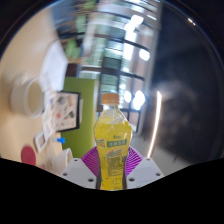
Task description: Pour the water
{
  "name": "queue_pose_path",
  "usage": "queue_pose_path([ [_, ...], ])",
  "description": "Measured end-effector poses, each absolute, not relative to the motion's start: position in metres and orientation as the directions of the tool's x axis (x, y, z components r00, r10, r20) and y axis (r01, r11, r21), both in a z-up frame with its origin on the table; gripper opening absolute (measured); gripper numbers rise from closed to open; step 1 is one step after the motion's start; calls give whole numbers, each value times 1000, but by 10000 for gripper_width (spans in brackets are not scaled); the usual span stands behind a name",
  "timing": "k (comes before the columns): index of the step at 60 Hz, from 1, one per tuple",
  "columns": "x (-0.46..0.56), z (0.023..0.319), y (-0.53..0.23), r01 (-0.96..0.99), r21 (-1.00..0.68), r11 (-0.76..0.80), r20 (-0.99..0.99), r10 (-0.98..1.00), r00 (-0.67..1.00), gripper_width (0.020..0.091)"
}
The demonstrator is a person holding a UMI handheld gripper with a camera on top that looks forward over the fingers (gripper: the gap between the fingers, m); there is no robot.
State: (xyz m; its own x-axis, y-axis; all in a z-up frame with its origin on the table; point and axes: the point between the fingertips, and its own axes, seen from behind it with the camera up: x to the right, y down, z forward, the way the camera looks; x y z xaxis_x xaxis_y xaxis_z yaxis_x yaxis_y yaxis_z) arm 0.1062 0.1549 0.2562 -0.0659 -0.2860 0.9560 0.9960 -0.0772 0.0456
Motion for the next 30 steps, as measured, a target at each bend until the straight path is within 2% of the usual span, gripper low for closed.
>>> queue_pose_path([
  [3,121,269,130,968,-249,-22,908,-353,226,286],
  [6,138,267,131,853,-519,50,790,-353,501,286],
  [9,147,250,149,663,-737,129,618,-268,739,291],
  [10,146,239,125,574,-802,163,527,-257,810,289],
  [11,146,237,147,499,-848,178,468,-190,863,288],
  [13,139,215,148,315,-929,193,304,-85,949,290],
  [16,130,177,137,57,-983,174,62,22,998,288],
  [17,134,181,164,8,-990,144,16,52,999,290],
  [19,137,164,166,-52,-992,112,-45,65,997,290],
  [28,155,97,196,-35,-999,-26,-37,76,996,291],
  [30,157,95,195,-38,-999,-29,-40,83,996,290],
])
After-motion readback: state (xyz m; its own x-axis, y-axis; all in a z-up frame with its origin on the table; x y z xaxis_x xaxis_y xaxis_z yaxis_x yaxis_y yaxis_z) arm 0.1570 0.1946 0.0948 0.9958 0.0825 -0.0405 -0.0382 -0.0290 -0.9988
